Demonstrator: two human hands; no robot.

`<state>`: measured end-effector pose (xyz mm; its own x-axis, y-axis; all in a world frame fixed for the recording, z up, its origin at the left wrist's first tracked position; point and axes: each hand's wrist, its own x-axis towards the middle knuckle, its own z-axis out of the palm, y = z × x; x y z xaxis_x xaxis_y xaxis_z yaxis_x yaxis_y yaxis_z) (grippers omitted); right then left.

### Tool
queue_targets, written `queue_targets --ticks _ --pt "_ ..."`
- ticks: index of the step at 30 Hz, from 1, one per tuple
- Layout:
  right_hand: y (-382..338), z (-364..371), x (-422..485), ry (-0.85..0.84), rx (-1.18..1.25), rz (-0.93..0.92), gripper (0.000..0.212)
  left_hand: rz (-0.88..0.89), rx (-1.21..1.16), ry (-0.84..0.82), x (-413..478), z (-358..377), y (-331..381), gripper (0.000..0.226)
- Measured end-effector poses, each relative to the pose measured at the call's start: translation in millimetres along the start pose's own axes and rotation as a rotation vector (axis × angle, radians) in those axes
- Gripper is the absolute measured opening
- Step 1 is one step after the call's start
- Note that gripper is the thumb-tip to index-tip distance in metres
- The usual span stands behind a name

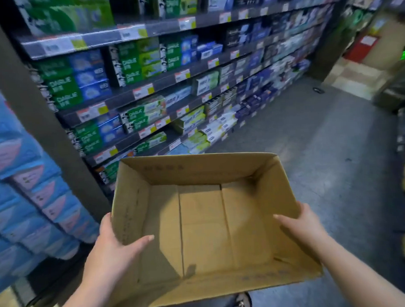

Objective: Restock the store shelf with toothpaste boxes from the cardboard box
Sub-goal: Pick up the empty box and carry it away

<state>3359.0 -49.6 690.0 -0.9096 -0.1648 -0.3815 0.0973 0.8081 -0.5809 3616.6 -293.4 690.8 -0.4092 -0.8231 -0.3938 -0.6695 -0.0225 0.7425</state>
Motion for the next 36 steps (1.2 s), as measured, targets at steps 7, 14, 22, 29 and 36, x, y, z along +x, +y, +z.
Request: queue_targets --ticks 7,14,22,29,36 --pt "55.7 -138.9 82.1 0.072 0.123 0.115 0.063 0.114 0.075 -0.155 9.4 129.7 143.2 0.099" --pt "99.1 -260.6 163.5 0.102 0.072 0.158 0.063 0.203 0.124 -0.198 8.7 257.3 267.0 0.094" --pt "117.9 -350.1 243.6 0.187 0.087 0.215 0.063 0.316 0.208 -0.208 49.0 357.2 383.0 0.106" --pt "124.2 -419.1 350.6 0.264 0.086 0.282 0.066 0.458 0.24 -0.252 106.5 472.0 490.1 0.103" --pt "119.6 -482.6 471.4 0.339 0.23 0.387 0.077 0.563 0.308 -0.373 179.9 581.9 608.9 0.108"
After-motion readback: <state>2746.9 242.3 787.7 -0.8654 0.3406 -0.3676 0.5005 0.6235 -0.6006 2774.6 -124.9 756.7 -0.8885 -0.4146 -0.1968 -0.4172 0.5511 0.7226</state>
